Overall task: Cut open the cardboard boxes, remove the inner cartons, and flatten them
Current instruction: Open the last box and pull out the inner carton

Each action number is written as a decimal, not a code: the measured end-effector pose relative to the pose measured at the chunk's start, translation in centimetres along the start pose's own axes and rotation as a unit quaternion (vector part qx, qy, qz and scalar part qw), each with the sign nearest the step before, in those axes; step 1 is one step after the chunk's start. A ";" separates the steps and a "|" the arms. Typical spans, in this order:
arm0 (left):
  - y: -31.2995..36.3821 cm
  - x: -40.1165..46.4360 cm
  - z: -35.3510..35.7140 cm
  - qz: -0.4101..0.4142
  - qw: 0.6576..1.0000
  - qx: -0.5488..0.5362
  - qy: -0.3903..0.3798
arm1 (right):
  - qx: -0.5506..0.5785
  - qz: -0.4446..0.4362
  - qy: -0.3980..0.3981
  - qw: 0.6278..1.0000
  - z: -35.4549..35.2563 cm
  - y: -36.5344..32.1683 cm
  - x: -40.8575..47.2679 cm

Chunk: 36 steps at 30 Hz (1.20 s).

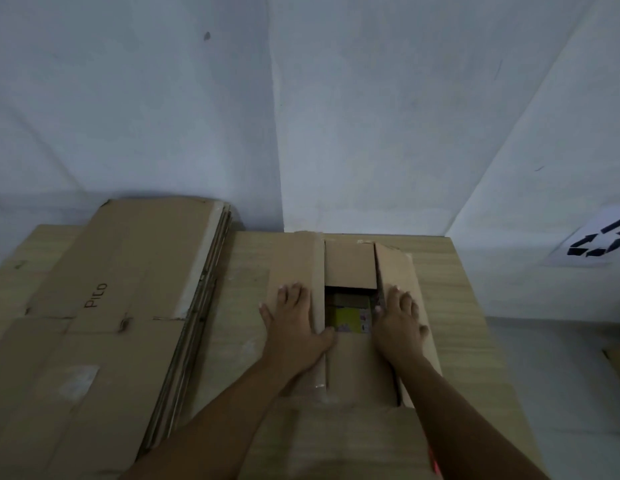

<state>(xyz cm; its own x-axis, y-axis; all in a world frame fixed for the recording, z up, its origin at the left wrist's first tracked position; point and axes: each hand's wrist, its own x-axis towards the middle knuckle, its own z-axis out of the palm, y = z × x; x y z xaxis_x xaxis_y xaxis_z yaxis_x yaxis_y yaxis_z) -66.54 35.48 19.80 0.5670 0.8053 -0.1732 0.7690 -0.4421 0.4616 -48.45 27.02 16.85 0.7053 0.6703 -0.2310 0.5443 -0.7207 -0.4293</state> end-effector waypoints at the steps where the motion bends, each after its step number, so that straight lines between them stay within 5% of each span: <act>1: 0.2 -0.1 -0.9 0.006 0.996 -0.083 0.017 | -0.006 0.001 -0.003 1.000 -0.2 0.1 0.2; 4: 0.1 -1.2 -4.6 0.008 0.952 -0.301 0.053 | -0.016 0.009 -0.003 1.000 -0.7 0.7 0.9; 8: -4.1 -2.7 -8.2 0.015 0.929 -0.355 0.105 | -0.020 0.009 -0.001 1.000 -1.1 1.1 1.4; 11: -9.4 -3.2 -9.3 0.017 0.970 -0.184 0.160 | -0.023 0.004 -0.004 1.000 -1.3 1.1 1.4; 13: -11.7 -2.8 -8.9 0.012 0.989 0.066 0.134 | -0.021 -0.002 -0.007 1.000 -1.5 1.2 1.3; 15: -11.8 -2.4 -7.6 -0.004 0.980 0.180 0.082 | -0.015 -0.007 -0.014 1.000 -1.6 1.4 1.4; 18: -9.8 -2.8 -4.1 -0.033 0.999 0.026 -0.014 | -0.011 -0.008 -0.026 1.000 -1.6 1.1 1.2; 22: -7.8 -3.8 0.0 -0.122 0.970 -0.205 -0.048 | -0.034 0.021 -0.058 0.998 -1.6 -0.1 1.0; 25: -7.8 -3.6 0.5 -0.127 0.971 -0.201 -0.016 | -0.055 -0.014 -0.036 0.998 -2.1 -1.0 0.5; 28: -8.7 -2.9 0.4 -0.129 0.975 -0.181 -0.014 | -0.125 -0.144 0.024 0.981 -1.8 -2.4 -1.6; 30: -9.1 -2.7 0.4 -0.123 0.978 -0.168 -0.007 | -0.149 -0.197 -0.013 0.969 -1.1 -3.4 -3.3; 33: -9.5 -3.0 0.3 -0.111 0.982 -0.151 0.020 | -0.150 -0.198 -0.053 0.967 -0.4 -3.9 -5.3; 36: -9.9 -3.6 -0.1 -0.101 0.984 -0.146 0.025 | -0.131 -0.197 0.002 0.972 -1.3 -3.7 -6.4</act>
<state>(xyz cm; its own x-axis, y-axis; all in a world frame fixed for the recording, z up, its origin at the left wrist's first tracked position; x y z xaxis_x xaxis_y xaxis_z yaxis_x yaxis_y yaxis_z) -76.22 37.00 15.98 0.3907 0.8866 -0.2477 0.7431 -0.1450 0.6533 -54.40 25.13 21.04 0.4196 0.9032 -0.0908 0.8693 -0.4286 -0.2461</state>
